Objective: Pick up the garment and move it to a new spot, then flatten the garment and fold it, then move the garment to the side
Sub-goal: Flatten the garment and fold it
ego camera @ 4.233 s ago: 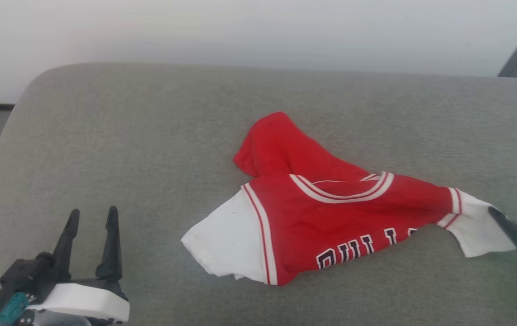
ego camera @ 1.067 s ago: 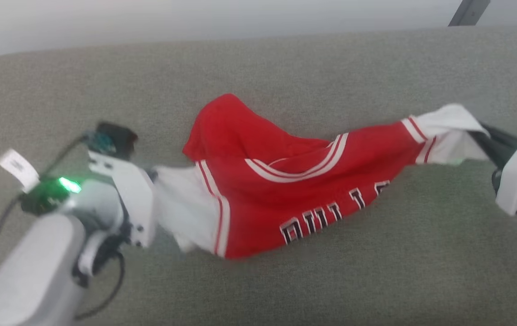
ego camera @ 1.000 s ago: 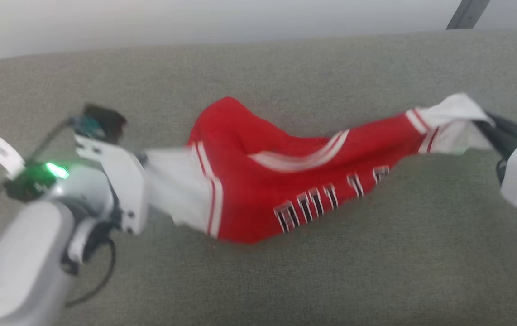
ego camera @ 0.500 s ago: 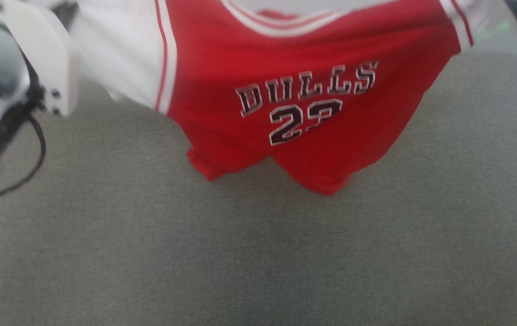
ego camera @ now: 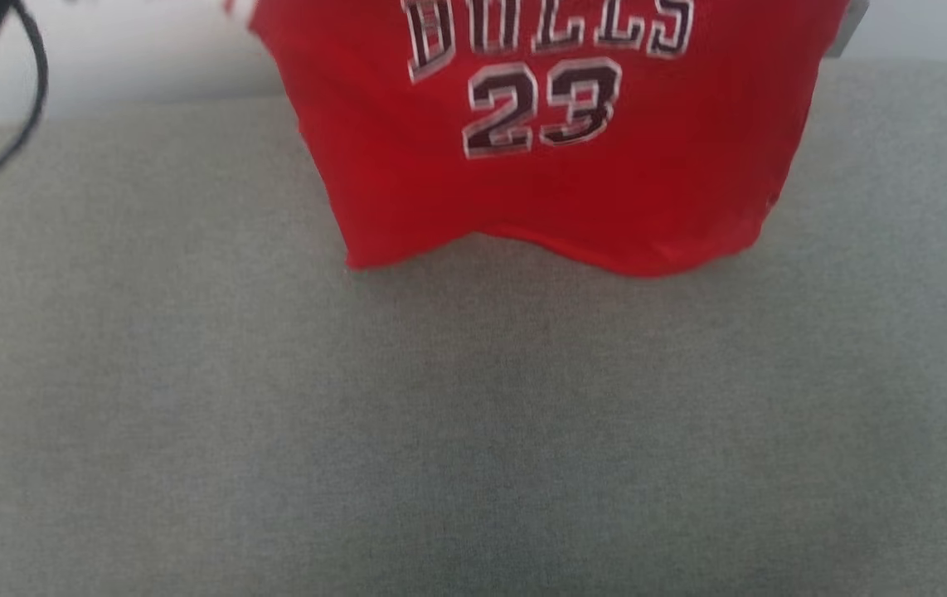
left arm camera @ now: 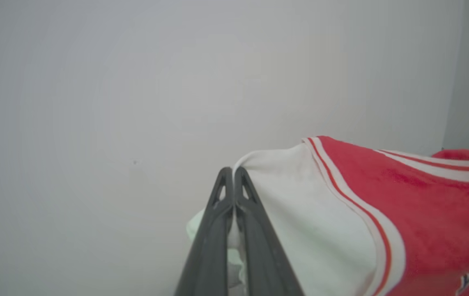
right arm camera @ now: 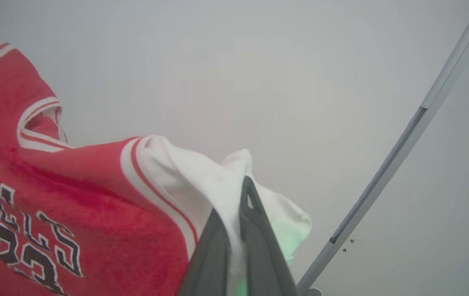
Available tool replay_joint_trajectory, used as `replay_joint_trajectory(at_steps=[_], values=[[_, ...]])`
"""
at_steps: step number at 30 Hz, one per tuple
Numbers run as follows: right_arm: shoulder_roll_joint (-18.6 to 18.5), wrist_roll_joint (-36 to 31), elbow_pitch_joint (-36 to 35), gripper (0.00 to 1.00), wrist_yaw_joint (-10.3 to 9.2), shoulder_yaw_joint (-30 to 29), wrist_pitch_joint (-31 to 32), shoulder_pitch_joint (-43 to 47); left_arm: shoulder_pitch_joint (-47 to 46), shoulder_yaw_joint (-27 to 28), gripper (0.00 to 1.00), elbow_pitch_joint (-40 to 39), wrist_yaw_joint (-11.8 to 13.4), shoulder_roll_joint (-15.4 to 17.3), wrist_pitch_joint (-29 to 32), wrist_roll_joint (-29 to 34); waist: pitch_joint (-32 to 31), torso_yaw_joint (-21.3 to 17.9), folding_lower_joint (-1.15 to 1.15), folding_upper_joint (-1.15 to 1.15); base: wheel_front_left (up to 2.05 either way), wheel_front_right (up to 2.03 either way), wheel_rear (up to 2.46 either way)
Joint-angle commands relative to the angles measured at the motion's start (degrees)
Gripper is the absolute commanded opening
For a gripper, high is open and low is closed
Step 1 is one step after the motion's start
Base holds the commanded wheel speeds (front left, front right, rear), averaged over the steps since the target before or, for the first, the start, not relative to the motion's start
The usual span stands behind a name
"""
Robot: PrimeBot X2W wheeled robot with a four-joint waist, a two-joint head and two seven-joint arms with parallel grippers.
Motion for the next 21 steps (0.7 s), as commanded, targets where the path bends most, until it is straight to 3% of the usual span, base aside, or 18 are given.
replay_joint_trajectory(at_steps=[1, 10, 15, 19, 21], values=[[1.0, -0.5, 2.2, 0.0, -0.02, 0.4, -1.9, -2.2, -2.7, -0.3, 0.0, 2.1, 0.3, -0.9, -2.7, 1.7, 2.7, -0.1, 0.0, 0.0, 0.0, 0.0, 0.0], [5.3, -7.6, 18.7, 0.0, -0.02, 1.4, -18.2, -17.7, -19.0, -1.6, 0.0, 14.4, 3.5, -6.3, -20.2, 8.5, 11.6, 0.4, 0.0, 0.0, 0.0, 0.0, 0.0], [6.4, -13.0, 24.0, 0.0, -0.03, 0.5, -22.8, -23.8, -25.6, -1.8, 0.0, 19.2, 5.5, -7.7, -28.2, 11.1, 14.2, 1.1, 0.0, 0.0, 0.0, 0.0, 0.0], [7.1, -19.5, 21.8, 0.0, -0.03, -2.0, -23.3, -25.9, -29.2, -1.7, 0.0, 22.3, 7.7, -8.8, -37.1, 12.5, 16.0, 2.0, 0.0, 0.0, 0.0, 0.0, 0.0], [7.5, -21.0, 21.3, 0.0, -0.02, -2.5, -23.3, -23.3, -28.8, -1.7, 0.0, 24.4, 7.2, -9.1, -39.4, 11.9, 16.2, 2.5, 0.0, 0.0, 0.0, 0.0, 0.0]])
